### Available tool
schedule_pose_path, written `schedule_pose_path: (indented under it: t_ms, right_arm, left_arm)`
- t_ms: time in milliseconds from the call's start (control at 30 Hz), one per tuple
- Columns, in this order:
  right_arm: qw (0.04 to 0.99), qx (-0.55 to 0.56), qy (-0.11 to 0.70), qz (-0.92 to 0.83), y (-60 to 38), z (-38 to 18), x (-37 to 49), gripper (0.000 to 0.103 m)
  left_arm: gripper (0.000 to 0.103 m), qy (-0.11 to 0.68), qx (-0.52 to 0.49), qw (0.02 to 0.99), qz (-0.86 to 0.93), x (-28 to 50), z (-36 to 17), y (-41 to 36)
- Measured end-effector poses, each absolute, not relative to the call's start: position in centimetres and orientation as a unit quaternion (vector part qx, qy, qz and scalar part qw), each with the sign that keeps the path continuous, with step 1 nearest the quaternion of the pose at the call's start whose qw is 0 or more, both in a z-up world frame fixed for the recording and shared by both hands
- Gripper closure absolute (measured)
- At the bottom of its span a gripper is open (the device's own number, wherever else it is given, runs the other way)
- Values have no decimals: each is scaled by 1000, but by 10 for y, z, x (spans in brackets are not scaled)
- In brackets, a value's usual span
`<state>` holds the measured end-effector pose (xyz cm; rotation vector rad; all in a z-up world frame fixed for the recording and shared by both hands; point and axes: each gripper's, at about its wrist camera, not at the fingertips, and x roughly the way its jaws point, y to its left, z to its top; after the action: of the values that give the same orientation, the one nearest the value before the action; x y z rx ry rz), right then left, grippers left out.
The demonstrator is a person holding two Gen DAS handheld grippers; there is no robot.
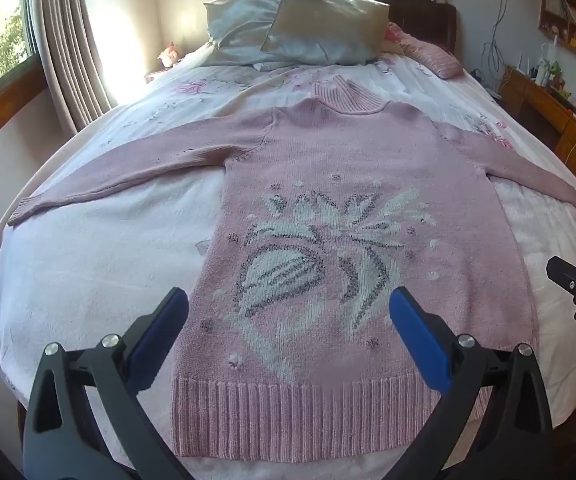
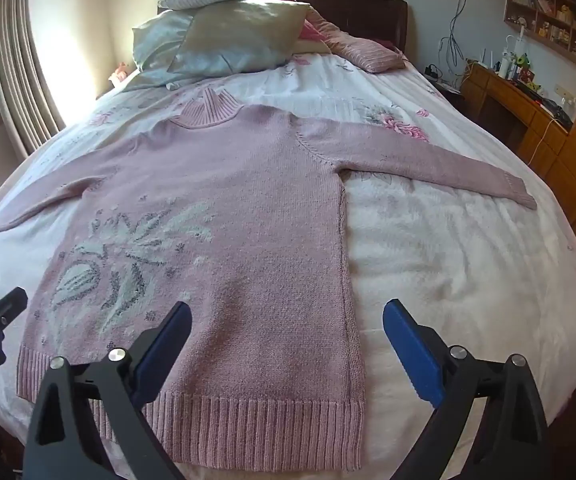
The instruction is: Fold small clothes
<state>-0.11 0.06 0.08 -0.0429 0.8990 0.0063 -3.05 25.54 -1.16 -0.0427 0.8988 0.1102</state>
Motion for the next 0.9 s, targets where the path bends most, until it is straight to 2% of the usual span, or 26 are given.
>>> schedule_pose_path:
  t_ms: [900]
  right_arm:
    - [895,-16,446,0,-8,-21,15,5]
  left_arm:
    - [3,414,-13,908,59,-20,-16,253]
